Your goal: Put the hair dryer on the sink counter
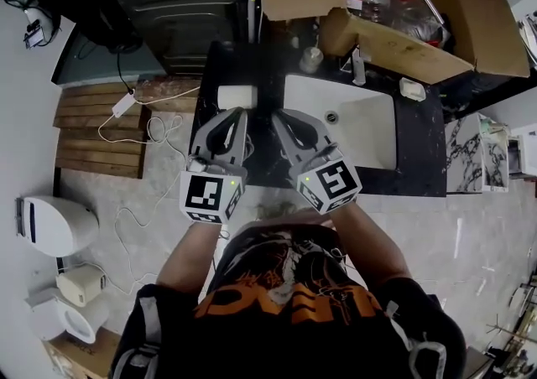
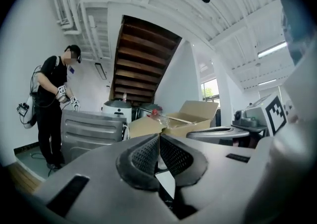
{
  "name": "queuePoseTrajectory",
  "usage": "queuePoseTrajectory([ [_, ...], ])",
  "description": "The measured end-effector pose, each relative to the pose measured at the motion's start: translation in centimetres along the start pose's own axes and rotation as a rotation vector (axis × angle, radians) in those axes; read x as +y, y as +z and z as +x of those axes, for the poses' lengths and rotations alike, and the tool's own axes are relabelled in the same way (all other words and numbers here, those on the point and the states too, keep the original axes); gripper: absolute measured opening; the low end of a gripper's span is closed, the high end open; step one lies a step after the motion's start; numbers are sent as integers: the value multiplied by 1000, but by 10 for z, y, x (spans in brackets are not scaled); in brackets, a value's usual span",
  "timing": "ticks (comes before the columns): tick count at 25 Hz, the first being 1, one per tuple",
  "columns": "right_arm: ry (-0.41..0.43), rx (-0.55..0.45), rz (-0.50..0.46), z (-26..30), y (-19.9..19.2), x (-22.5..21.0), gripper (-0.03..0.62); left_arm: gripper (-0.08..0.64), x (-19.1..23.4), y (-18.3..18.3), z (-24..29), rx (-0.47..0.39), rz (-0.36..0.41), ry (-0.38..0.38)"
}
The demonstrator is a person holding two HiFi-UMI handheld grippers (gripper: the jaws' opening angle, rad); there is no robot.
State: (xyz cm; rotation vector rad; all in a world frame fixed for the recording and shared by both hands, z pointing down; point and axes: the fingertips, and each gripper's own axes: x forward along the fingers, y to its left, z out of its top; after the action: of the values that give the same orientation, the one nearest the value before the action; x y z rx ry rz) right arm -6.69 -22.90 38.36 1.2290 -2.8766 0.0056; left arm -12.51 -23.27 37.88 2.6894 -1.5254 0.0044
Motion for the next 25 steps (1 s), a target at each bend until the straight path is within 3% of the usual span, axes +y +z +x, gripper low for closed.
queuePoseTrajectory([
  [10, -14, -112, -5, -43, 53, 22, 14, 23, -28, 34, -30, -68, 19, -26],
  [17, -75, -113, -2, -59, 57, 22, 14, 23, -42, 46, -39, -95, -15, -65],
  [25, -96, -107, -17, -55, 56, 30, 14, 23, -56, 48, -39, -75, 23, -132],
])
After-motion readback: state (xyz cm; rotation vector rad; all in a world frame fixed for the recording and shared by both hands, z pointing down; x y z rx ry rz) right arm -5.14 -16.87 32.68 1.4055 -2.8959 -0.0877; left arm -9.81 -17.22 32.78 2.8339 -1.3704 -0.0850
